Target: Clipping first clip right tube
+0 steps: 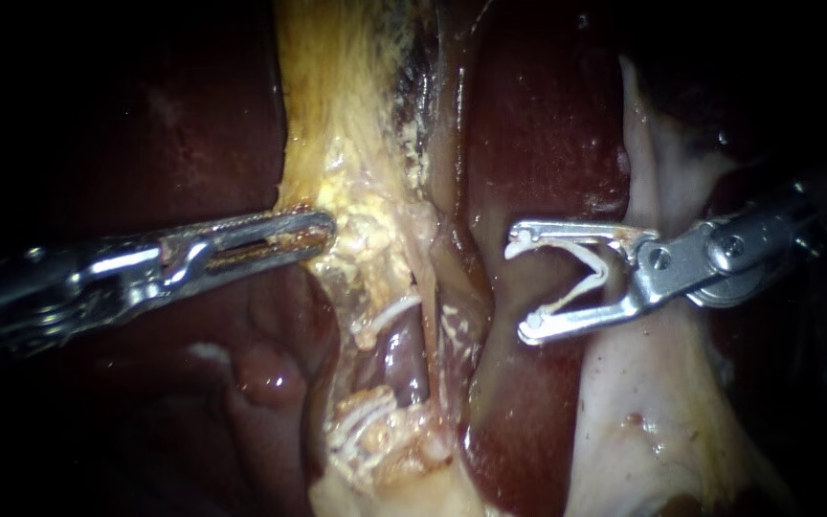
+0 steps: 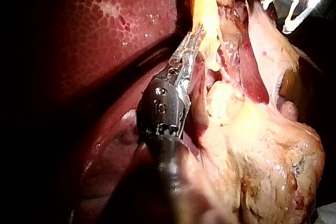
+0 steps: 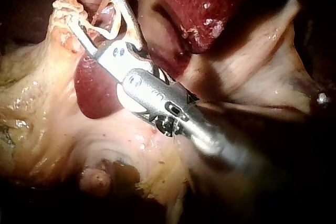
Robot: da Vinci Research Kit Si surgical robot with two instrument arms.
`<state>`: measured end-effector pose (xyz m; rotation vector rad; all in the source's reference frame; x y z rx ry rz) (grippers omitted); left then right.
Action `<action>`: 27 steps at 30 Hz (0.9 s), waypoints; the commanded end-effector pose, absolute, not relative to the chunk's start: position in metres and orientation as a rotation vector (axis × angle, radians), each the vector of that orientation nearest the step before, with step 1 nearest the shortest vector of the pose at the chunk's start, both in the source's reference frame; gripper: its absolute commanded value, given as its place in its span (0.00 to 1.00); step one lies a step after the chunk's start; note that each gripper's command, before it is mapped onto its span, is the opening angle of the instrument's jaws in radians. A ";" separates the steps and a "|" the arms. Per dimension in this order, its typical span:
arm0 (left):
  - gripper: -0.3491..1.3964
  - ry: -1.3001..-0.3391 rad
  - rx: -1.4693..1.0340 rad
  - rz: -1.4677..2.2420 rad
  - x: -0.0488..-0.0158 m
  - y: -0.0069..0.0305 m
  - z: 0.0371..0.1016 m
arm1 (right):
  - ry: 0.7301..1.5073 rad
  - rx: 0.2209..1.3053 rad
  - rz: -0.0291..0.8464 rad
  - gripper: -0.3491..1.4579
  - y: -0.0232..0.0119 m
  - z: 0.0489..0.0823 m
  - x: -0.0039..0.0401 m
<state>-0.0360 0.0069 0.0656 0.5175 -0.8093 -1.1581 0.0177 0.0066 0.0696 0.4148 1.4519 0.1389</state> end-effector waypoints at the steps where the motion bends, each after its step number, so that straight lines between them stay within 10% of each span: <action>1: 0.00 -0.810 0.518 -1.158 -0.0359 0.0070 0.0654 | 1.452 0.415 0.140 0.53 0.0065 0.0696 0.0178; 12: 0.00 -0.813 0.513 -1.176 -0.0333 0.0089 0.0599 | 1.357 0.677 0.264 0.53 0.0023 0.0726 0.0218; 19: 0.00 -0.842 0.494 -1.170 -0.0326 0.0096 0.0548 | 1.203 0.792 0.214 0.53 0.0003 0.0764 0.0251; 27: 0.00 -0.859 0.484 -1.167 -0.0328 0.0093 0.0524 | 1.197 0.805 0.205 0.52 0.0014 0.0795 0.0254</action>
